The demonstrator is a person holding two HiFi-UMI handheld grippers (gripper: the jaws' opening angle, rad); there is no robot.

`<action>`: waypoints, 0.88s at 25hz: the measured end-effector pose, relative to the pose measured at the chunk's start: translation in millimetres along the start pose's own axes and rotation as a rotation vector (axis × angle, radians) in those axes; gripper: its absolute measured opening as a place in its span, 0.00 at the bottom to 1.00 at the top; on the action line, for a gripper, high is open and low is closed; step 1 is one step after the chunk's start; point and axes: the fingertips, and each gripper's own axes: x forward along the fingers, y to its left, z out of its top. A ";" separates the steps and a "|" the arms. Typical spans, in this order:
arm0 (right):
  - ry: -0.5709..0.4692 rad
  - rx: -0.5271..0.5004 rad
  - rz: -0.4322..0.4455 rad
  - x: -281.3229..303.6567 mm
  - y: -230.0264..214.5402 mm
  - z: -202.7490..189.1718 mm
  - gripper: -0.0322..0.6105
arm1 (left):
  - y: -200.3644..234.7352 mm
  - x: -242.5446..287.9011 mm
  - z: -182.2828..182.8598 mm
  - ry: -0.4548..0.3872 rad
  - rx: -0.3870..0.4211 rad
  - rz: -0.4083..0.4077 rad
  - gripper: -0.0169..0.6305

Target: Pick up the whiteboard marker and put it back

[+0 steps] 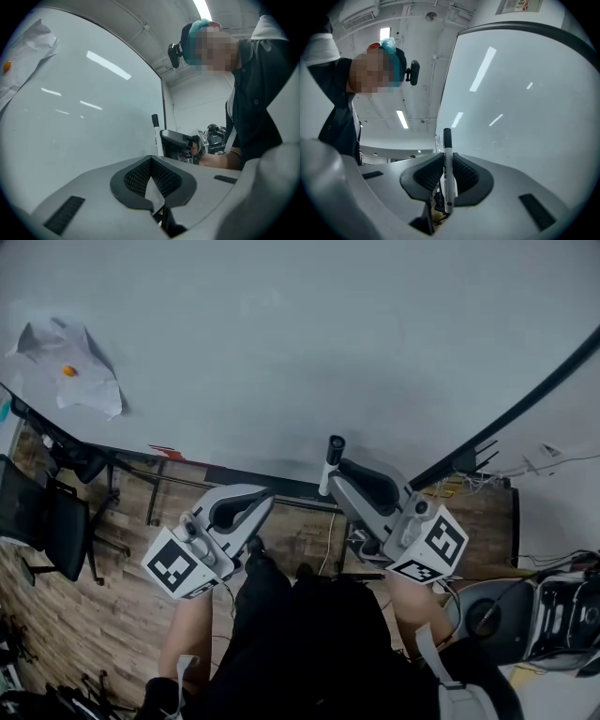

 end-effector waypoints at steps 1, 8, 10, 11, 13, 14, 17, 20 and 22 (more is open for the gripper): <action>-0.004 0.004 0.001 0.3 0.4 1.1 0.16 | 0.1 -0.4 1.6 -0.006 0.002 0.000 0.04; -0.009 0.016 -0.007 2.8 -1.1 -0.3 0.16 | 3.2 -2.2 0.3 -0.011 -0.006 0.000 0.04; 0.014 -0.006 -0.017 1.9 -5.0 -5.7 0.16 | 3.7 -0.4 -3.5 -0.009 -0.013 -0.001 0.04; 0.029 -0.021 -0.023 1.2 -7.8 -10.0 0.16 | 4.4 0.8 -6.2 -0.009 -0.015 -0.002 0.04; 0.056 -0.032 -0.038 0.0 -14.8 -19.6 0.16 | 6.6 3.1 -12.5 -0.005 -0.013 -0.004 0.04; 0.067 -0.033 -0.046 -0.3 -18.4 -24.3 0.16 | 8.2 3.7 -15.6 -0.003 -0.014 -0.005 0.04; 0.109 -0.047 -0.076 -5.6 -27.9 -37.9 0.16 | 9.1 5.8 -23.5 -0.001 -0.033 -0.010 0.04; 0.188 -0.104 -0.107 -16.2 -36.8 -57.8 0.16 | 5.0 7.2 -31.0 0.002 -0.050 -0.011 0.04; 0.255 -0.157 -0.128 -21.4 -43.1 -75.2 0.16 | 6.2 6.5 -36.6 0.001 -0.063 -0.015 0.04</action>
